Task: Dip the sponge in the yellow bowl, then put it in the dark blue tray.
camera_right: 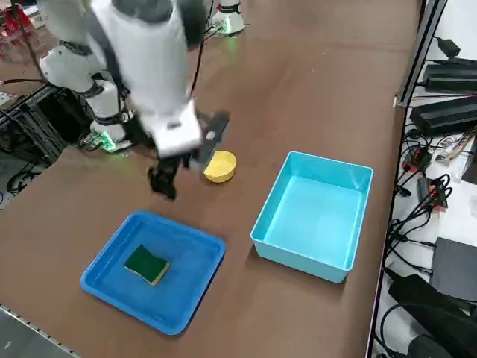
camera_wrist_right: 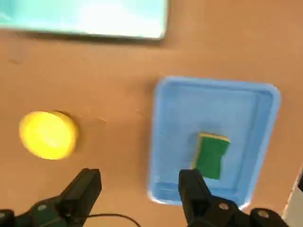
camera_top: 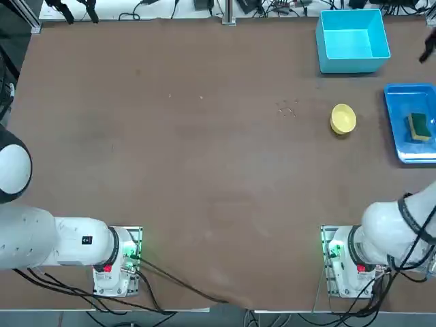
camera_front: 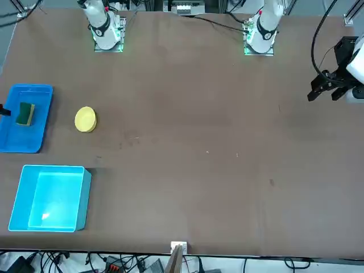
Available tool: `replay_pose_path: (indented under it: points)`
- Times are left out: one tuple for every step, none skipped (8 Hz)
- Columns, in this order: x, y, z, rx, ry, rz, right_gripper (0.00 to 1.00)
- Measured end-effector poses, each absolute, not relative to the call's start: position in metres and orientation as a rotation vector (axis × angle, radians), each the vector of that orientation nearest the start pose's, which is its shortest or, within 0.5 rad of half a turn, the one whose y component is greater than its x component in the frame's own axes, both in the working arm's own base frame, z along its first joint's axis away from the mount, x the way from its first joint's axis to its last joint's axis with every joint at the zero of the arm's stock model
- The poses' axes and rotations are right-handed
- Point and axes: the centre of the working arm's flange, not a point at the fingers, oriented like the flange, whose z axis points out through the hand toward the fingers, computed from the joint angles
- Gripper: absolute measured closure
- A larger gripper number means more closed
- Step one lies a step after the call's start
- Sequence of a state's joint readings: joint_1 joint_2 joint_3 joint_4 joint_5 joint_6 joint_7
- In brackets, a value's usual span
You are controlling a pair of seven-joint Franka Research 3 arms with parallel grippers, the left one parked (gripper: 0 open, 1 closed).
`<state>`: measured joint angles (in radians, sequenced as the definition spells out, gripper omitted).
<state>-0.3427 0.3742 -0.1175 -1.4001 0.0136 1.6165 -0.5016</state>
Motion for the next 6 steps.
replay_pose_path:
  points:
    - [0.601,-0.258,0.509,-3.059,-0.039,0.187,0.00]
    - [0.608,-0.242,0.533,-3.049,-0.018,0.131,0.00]
    - [0.613,-0.224,0.560,-3.054,-0.028,0.061,0.00]
    - [0.614,-0.195,0.587,-3.064,-0.040,0.009,0.00]
    - [0.613,-0.161,0.609,-3.068,-0.020,-0.019,0.00]
    - [0.611,-0.129,0.622,-3.078,-0.002,-0.030,0.00]
